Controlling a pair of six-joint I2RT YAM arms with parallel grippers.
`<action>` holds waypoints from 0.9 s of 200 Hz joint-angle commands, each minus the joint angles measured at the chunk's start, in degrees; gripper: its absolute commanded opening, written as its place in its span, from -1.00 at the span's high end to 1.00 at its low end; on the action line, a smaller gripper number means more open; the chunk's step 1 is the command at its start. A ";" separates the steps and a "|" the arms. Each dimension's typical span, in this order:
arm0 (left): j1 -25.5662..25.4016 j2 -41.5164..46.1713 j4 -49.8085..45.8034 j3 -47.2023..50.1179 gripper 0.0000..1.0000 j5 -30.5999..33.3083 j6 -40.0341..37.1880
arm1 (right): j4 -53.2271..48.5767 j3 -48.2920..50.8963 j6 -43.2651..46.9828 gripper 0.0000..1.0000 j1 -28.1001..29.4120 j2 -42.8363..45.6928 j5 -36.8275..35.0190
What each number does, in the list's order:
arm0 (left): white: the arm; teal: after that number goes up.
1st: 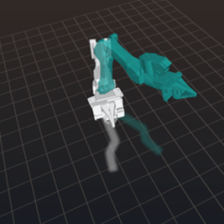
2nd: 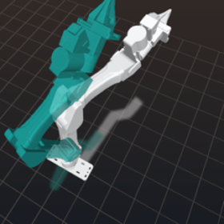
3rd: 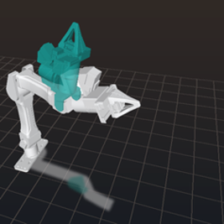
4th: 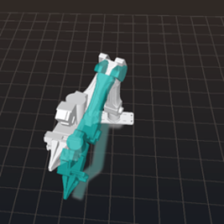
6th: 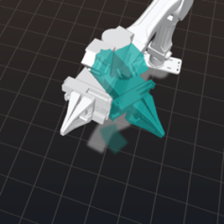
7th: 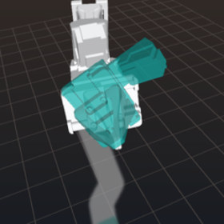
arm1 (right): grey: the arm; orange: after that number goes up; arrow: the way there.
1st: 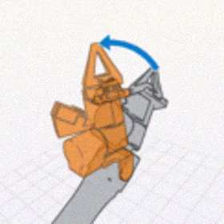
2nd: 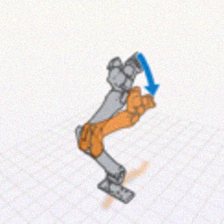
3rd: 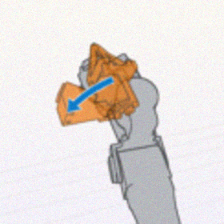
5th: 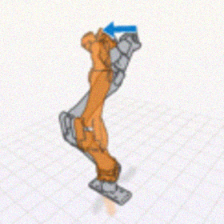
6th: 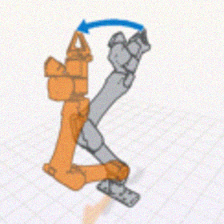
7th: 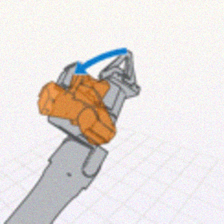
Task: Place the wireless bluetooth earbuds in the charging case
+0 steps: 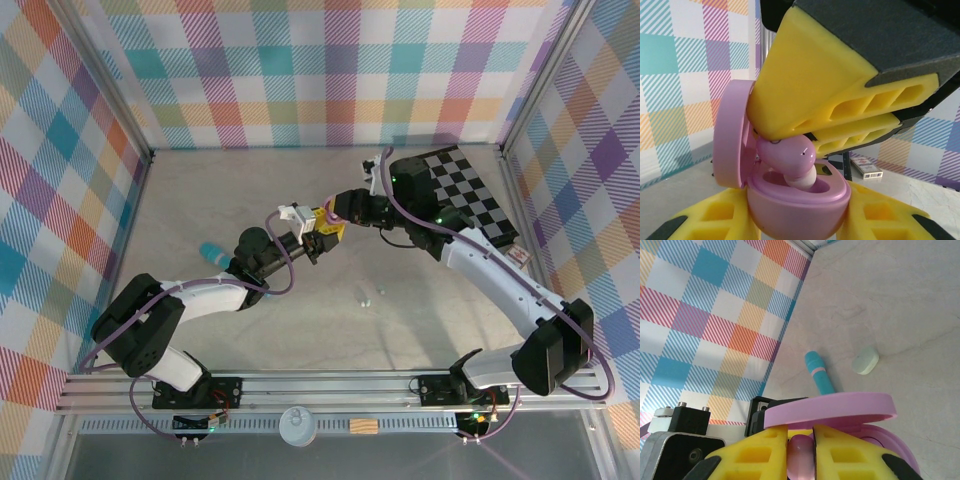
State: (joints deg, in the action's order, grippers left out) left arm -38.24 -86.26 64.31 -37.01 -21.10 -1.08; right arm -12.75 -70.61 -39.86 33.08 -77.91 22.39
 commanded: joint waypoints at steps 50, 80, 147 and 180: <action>-0.67 2.44 2.11 -1.00 0.71 2.46 0.56 | 1.02 1.70 -1.06 0.48 0.40 0.48 0.75; -0.70 3.13 1.17 -1.13 0.71 2.39 0.25 | 0.19 1.81 -0.72 0.36 0.41 0.92 -0.43; -0.70 3.75 1.24 -0.48 0.70 1.90 0.10 | -1.74 1.07 2.28 0.18 0.41 3.63 -3.92; -0.69 3.65 1.34 -0.23 0.70 1.83 0.07 | -1.31 1.29 4.75 0.05 0.41 5.14 -3.29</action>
State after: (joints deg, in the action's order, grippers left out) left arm -38.50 -84.44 61.89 -37.01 -19.38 -0.91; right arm -13.34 -69.73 -38.30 33.41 -75.09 19.53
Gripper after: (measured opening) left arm 0.342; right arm 0.455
